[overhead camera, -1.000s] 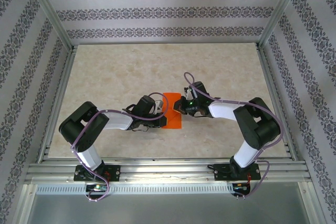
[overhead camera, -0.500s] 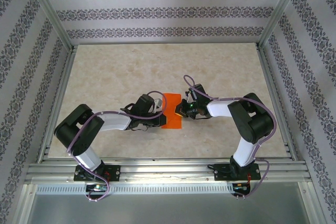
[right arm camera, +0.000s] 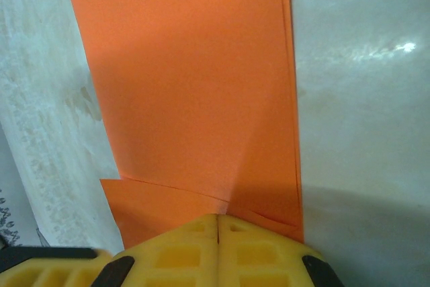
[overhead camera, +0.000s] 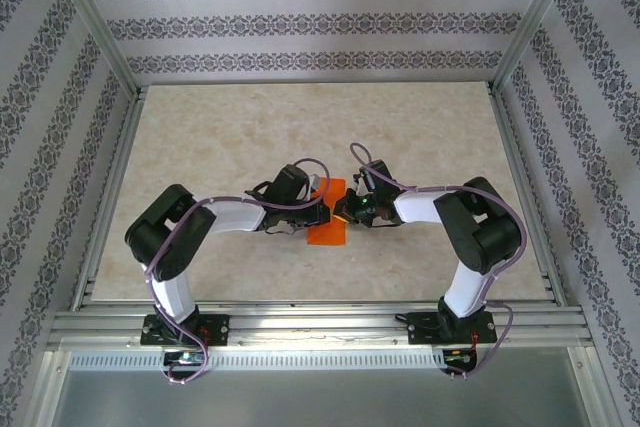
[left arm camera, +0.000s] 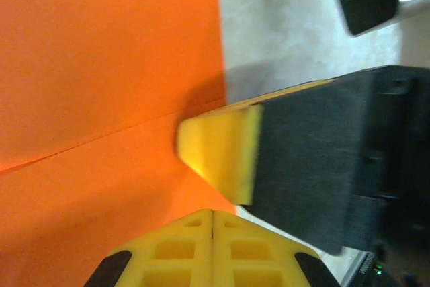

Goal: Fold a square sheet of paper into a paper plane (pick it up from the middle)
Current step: Fold the triangle a second time at the center of the table.

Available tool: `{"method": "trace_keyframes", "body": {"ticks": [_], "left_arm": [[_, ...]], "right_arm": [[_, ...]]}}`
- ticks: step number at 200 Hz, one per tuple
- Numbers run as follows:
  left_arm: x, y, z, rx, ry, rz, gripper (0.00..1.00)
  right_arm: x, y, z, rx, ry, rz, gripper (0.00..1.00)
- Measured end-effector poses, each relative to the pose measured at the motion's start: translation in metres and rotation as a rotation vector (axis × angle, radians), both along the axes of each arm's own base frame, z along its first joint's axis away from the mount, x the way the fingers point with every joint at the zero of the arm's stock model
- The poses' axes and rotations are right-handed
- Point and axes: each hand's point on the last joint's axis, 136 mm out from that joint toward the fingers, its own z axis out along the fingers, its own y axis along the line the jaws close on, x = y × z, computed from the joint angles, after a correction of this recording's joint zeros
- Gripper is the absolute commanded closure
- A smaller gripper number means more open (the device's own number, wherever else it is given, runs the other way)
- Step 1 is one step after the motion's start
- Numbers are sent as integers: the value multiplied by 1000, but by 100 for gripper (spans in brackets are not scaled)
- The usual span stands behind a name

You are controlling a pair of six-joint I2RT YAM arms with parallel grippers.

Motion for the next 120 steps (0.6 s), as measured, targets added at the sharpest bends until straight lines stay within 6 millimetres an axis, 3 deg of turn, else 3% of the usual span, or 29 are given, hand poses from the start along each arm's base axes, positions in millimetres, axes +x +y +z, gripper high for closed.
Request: {"method": "trace_keyframes", "body": {"ticks": [44, 120], "left_arm": [[-4, -1, -14, 22, 35, -2, 100], [-6, 1, -20, 54, 37, -1, 100]], "right_arm": [[0, 0, 0, 1, 2, -2, 100], [0, 0, 0, 3, 11, -10, 100]]}}
